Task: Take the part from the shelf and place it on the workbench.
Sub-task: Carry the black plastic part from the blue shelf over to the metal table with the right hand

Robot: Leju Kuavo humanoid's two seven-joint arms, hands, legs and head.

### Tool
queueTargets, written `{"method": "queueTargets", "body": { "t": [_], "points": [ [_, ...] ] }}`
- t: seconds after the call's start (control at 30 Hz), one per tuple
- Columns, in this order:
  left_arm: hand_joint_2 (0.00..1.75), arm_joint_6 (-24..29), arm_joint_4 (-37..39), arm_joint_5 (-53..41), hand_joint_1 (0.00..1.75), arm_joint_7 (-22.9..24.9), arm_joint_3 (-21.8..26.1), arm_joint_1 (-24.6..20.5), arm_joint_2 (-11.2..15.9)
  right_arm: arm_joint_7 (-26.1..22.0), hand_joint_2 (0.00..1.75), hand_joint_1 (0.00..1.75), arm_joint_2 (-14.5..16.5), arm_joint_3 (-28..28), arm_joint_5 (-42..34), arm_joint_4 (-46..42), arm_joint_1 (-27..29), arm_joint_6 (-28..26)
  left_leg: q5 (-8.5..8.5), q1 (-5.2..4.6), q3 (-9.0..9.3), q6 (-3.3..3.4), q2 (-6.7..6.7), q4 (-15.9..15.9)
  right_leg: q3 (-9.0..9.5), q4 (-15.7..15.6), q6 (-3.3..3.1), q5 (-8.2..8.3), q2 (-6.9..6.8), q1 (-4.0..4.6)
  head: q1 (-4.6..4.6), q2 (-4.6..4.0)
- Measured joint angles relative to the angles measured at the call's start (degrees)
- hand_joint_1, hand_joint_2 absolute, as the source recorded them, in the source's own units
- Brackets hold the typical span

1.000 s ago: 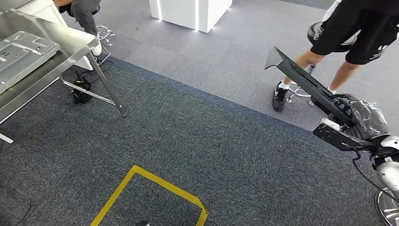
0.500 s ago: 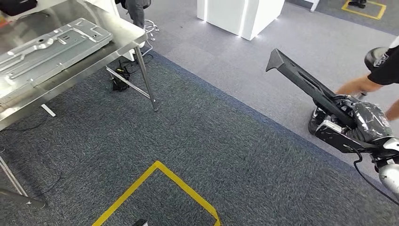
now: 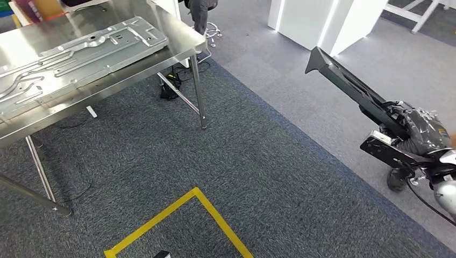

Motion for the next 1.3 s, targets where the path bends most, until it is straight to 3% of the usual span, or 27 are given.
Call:
{"method": "queueTargets", "body": {
  "t": [0.07, 0.13, 0.2, 0.23, 0.3, 0.37, 0.4, 0.43, 0.5, 0.53, 0.57, 0.6, 0.67, 0.73, 0.77, 0.8, 0.87, 0.9, 0.93, 1.0, 1.03, 1.07, 1.13, 1.2, 1.23, 1.27, 1.3],
  "points": [
    [1.75, 0.03, 0.01, 0.03, 0.0, 0.01, -0.01, 0.11, 0.06, -0.01, 1.75, 1.75, 0.02, 0.09, 0.08, 0.08, -0.24, 0.07, -1.73, -0.98, 1.5, 1.0, 0.21, -1.67, 1.56, -0.69, 0.9, -0.26, -0.95, -0.05, 0.19, 0.01],
    [1.75, 0.08, 0.01, 0.11, 0.0, -0.04, -0.02, 0.18, 0.19, 0.03, 1.75, 1.75, 0.07, 0.33, 0.16, 0.13, -0.24, 0.15, -2.96, -1.13, 3.53, 2.07, -1.28, -3.21, 0.8, 2.7, 1.48, 1.89, -0.24, -0.58, 0.25, 0.03],
    [1.75, 0.11, 0.01, 0.18, 0.0, -0.11, -0.01, 0.11, 0.24, 0.01, 1.75, 1.75, -0.02, 0.56, 0.23, 0.24, -0.35, 0.26, -4.06, -0.88, 6.17, 2.9, -2.73, -4.46, -4.71, 11.15, 1.47, 4.73, 3.13, -1.03, 0.37, 0.03],
    [1.75, 0.14, 0.01, 0.2, 0.0, -0.13, -0.01, 0.01, 0.25, 0.01, 1.75, 1.75, -0.12, 0.63, 0.28, 0.34, -0.48, 0.34, -4.73, -0.76, 7.43, 3.11, -3.51, -4.92, -8.27, 15.3, 1.35, 4.72, 4.8, -1.1, 0.5, 0.02],
    [1.75, 0.16, 0.01, 0.26, 0.0, -0.14, 0.01, -0.17, 0.22, 0.02, 1.75, 1.75, -0.52, 0.81, 0.4, 0.55, -0.96, 0.6, -6.51, -0.51, 10.16, 3.26, -5.25, -5.33, -14.65, 19.71, 1.42, 0.75, 6.01, -1.08, 0.51, 0.02],
    [1.75, 0.09, 0.01, 0.33, 0.0, -0.14, -0.01, -0.06, 0.07, 0.07, 1.75, 1.75, -0.81, 1.07, 0.49, 0.76, -1.79, 1.09, -8.79, -0.3, 13.41, 3.13, -7.22, -5.43, -18.83, 18.54, 1.84, -3.66, 6.08, -1.13, 0.52, 0.01],
    [1.75, 0.05, 0.01, 0.36, 0.0, -0.14, -0.01, 0.06, -0.02, 0.1, 1.75, 1.75, -0.95, 1.22, 0.51, 0.85, -2.28, 1.36, -10.06, -0.16, 15.11, 2.97, -8.16, -5.43, -20.04, 16.21, 2.13, -3.52, 6.17, -1.22, 0.52, 0.01],
    [1.75, 0.02, 0.01, 0.38, 0.0, -0.13, -0.02, 0.18, -0.07, 0.13, 1.75, 1.75, -1.1, 1.38, 0.54, 0.98, -2.77, 1.68, -11.41, -0.02, 16.67, 2.74, -9.04, -5.43, -20.76, 12.72, 2.51, -0.21, 6.63, -1.44, 0.56, 0.01],
    [1.75, 0.01, 0.02, 0.43, 0.0, -0.11, -0.01, 0.28, -0.07, 0.13, 1.75, 1.75, -1.43, 1.77, 0.63, 1.55, -3.83, 2.37, -14.16, 0.07, 19.01, 2.14, -10.62, -5.23, -21.33, 5.02, 2.95, 11.2, 8.22, -1.9, 0.91, 0.01],
    [1.75, 0.01, 0.03, 0.44, 0.0, -0.06, -0.01, 0.28, -0.04, 0.11, 1.75, 1.75, -1.63, 2.0, 0.72, 1.84, -4.4, 2.72, -15.41, 0.14, 19.88, 1.85, -11.32, -5.57, -21.25, 2.81, 2.76, 15.53, 8.77, -1.96, 1.07, 0.01],
    [1.75, 0.01, 0.03, 0.45, 0.0, -0.01, -0.01, 0.27, -0.02, 0.12, 1.75, 1.75, -1.81, 2.27, 0.85, 2.07, -4.96, 3.02, -15.79, 0.19, 20.62, 1.55, -11.8, -5.57, -21.02, 1.82, 2.33, 17.3, 8.81, -1.89, 1.21, 0.01],
    [1.75, 0.01, 0.03, 0.47, 0.0, 0.03, -0.01, 0.27, 0.0, 0.14, 1.75, 1.75, -2.02, 2.55, 0.99, 2.18, -5.56, 3.23, -15.39, 0.27, 20.71, 1.3, -12.1, -5.11, -20.32, 2.27, 1.74, 16.91, 8.26, -1.78, 1.21, 0.01],
    [1.75, 0.0, 0.03, 0.54, 0.0, 0.07, -0.02, 0.26, 0.12, 0.21, 1.75, 1.75, -2.34, 2.93, 1.21, 2.29, -6.45, 3.43, -12.19, 0.32, 18.61, 0.79, -10.17, 0.1, -18.36, 2.01, 0.6, 15.27, 7.11, -1.64, 1.03, 0.02],
    [1.75, 0.0, 0.03, 0.62, 0.0, 0.07, -0.02, 0.16, 0.2, 0.21, 1.75, 1.75, -2.51, 3.19, 1.34, 2.51, -7.19, 3.63, -10.72, 0.33, 13.22, 0.19, -6.17, 7.95, -15.36, 1.54, -0.29, 13.06, 5.81, -1.31, 0.76, 0.04],
    [1.75, 0.0, 0.03, 0.68, 0.0, 0.07, -0.02, 0.09, 0.13, 0.18, 1.75, 1.75, -2.55, 3.38, 1.43, 2.64, -7.53, 3.84, -12.08, 0.36, 10.18, -0.07, -4.55, 10.77, -13.63, 1.26, -0.54, 11.75, 5.09, -1.11, 0.68, 0.03],
    [1.75, 0.0, 0.03, 0.72, 0.0, 0.08, -0.02, 0.08, 0.07, 0.16, 1.75, 1.75, -2.55, 3.61, 1.49, 2.75, -7.96, 4.09, -14.76, 0.37, 7.45, -0.2, -3.81, 12.19, -11.8, 0.94, -0.69, 10.43, 4.41, -0.89, 0.6, 0.04],
    [1.75, 0.0, 0.03, 0.79, 0.0, 0.09, -0.02, 0.23, -0.06, 0.12, 1.75, 1.75, -2.54, 4.11, 1.57, 2.9, -8.84, 4.54, -20.08, 0.32, 3.42, 0.03, -3.48, 11.3, -7.83, 0.25, -0.87, 7.72, 3.08, -0.36, 0.5, 0.03],
    [1.75, 0.0, 0.03, 0.8, 0.0, 0.09, -0.02, 0.37, -0.12, 0.12, 1.75, 1.75, -2.54, 4.35, 1.57, 2.97, -9.26, 4.67, -20.61, 0.22, 2.13, 0.54, -3.39, 9.28, -5.73, -0.13, -0.96, 6.36, 2.41, 0.02, 0.46, 0.02],
    [1.75, 0.0, 0.03, 0.81, 0.0, 0.09, -0.02, 0.51, -0.16, 0.11, 1.75, 1.75, -2.53, 4.56, 1.58, 3.07, -9.55, 4.75, -18.37, -0.04, 1.25, 1.42, -3.07, 6.28, -3.72, -0.58, -1.06, 5.02, 1.76, 0.42, 0.43, 0.01],
    [1.75, 0.04, 0.14, 0.84, 0.0, 0.1, -0.01, 0.83, 0.07, 0.09, 1.75, 1.75, -2.4, 5.2, 1.72, 3.67, -10.15, 5.09, -6.59, -1.34, 0.6, 3.67, -1.68, -1.02, -0.17, -1.42, -1.01, 2.47, 0.76, 0.93, 0.86, 0.01],
    [1.75, 0.04, 0.2, 0.85, 0.0, 0.11, -0.01, 0.92, 0.17, 0.07, 1.75, 1.75, -2.34, 5.65, 1.88, 3.96, -10.48, 5.37, -1.61, -2.04, 0.94, 4.3, -1.08, -3.5, 1.31, -1.89, -0.84, 1.27, 0.37, 0.99, 1.11, 0.01],
    [1.75, 0.04, 0.24, 0.85, 0.0, 0.14, -0.01, 0.92, 0.27, 0.04, 1.75, 1.75, -2.36, 6.14, 2.07, 4.19, -10.85, 5.69, 1.21, -2.59, 1.57, 4.51, -0.96, -4.94, 2.81, -2.09, -0.57, 0.46, 0.12, 0.87, 1.34, 0.01],
    [1.75, 0.03, 0.23, 0.84, 0.0, 0.16, -0.02, 0.55, 0.19, 0.06, 1.75, 1.75, -2.56, 7.03, 2.42, 4.28, -12.03, 6.36, 0.04, -2.84, 3.65, 4.27, -2.12, -5.43, 3.31, 0.79, 0.02, 1.3, 0.17, 0.4, 1.33, 0.01],
    [1.75, 0.18, 0.22, 0.85, 0.0, 0.15, 0.0, 0.13, 0.21, 0.09, 1.75, 1.75, -2.68, 7.86, 2.58, 4.61, -13.58, 6.97, -1.09, -2.61, 6.22, 4.47, -3.41, -6.26, -0.76, 9.05, 0.44, 4.3, 2.45, -0.01, 1.39, 0.01],
    [1.75, 0.31, 0.23, 0.91, 0.0, 0.13, 0.02, -0.06, 0.24, 0.09, 1.75, 1.75, -2.77, 8.34, 2.63, 4.9, -14.36, 7.25, -1.44, -2.37, 7.48, 4.57, -3.94, -6.69, -3.76, 13.22, 0.6, 4.54, 3.89, -0.15, 1.47, 0.01],
    [1.75, 0.42, 0.23, 1.01, 0.0, 0.1, 0.05, -0.2, 0.26, 0.05, 1.75, 1.75, -2.88, 8.82, 2.67, 5.2, -15.08, 7.49, -1.9, -2.25, 8.42, 4.66, -4.51, -6.94, -6.5, 16.03, 0.76, 3.22, 5.09, -0.19, 1.57, 0.0],
    [1.75, 0.52, 0.23, 1.15, 0.0, 0.04, 0.08, -0.31, 0.21, 0.02, 1.75, 1.75, -3.05, 9.32, 2.71, 5.46, -15.75, 7.68, -2.36, -2.12, 9.13, 4.68, -5.23, -7.08, -8.85, 17.29, 0.96, 0.55, 5.65, -0.31, 1.61, 0.0]
  ]
}}
